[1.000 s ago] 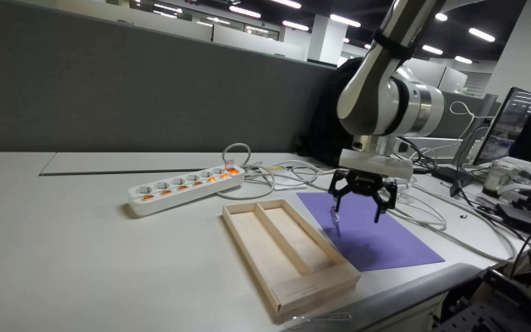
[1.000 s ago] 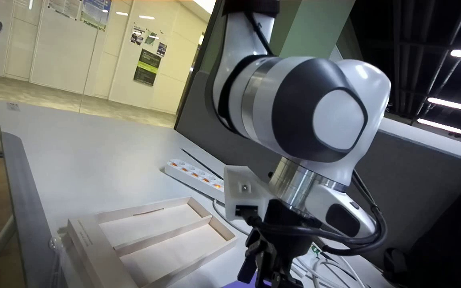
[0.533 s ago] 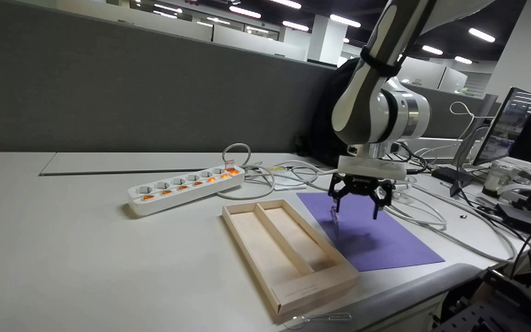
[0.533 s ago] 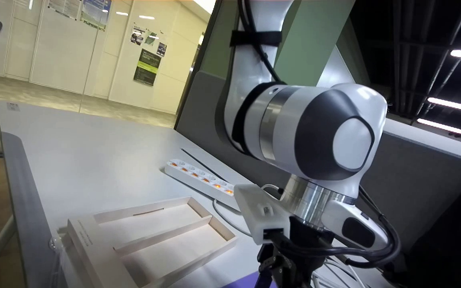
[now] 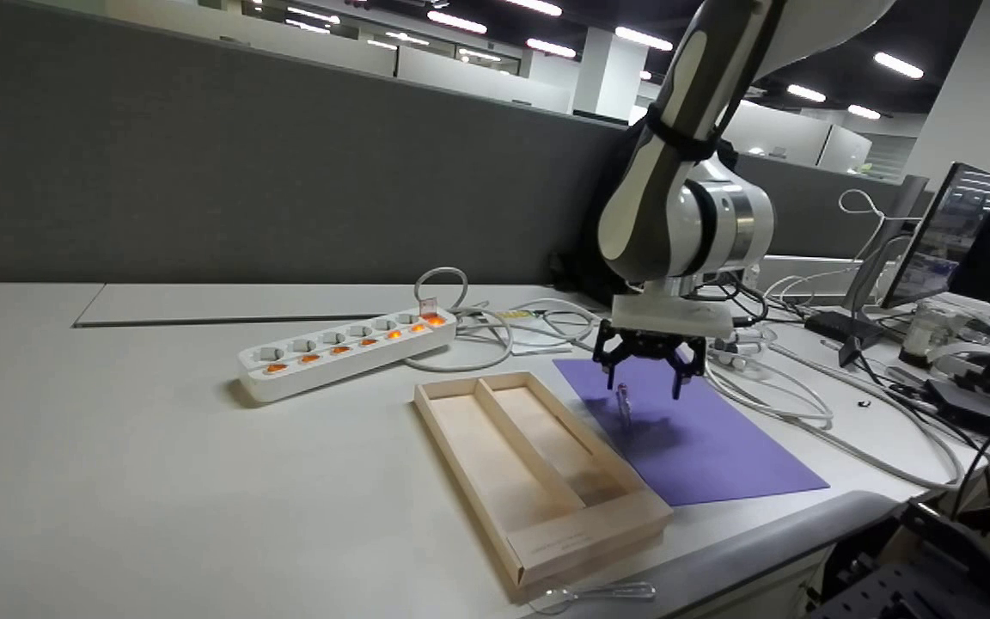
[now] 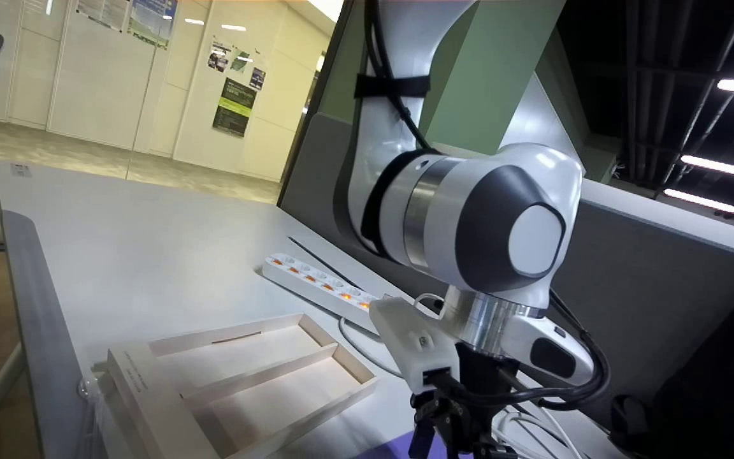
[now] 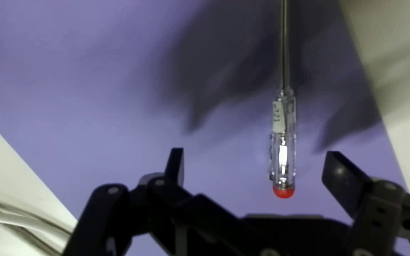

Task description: Take the screwdriver from the purple mat and put it on the tray

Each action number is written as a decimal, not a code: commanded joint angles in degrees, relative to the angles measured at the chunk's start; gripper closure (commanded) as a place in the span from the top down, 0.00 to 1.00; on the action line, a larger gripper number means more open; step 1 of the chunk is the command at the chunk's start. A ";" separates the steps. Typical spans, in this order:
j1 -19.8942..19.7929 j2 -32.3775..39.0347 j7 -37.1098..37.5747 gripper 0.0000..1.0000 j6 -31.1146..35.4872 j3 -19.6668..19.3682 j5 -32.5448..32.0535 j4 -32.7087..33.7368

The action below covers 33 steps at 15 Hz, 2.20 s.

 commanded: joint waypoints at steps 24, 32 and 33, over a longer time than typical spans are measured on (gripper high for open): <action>2.84 -3.52 -5.84 0.04 5.92 -0.35 1.59 -3.67; 3.26 -12.78 -10.99 0.04 1.94 5.24 1.38 -5.26; 3.10 -13.17 -11.25 0.04 1.43 6.13 1.42 -4.93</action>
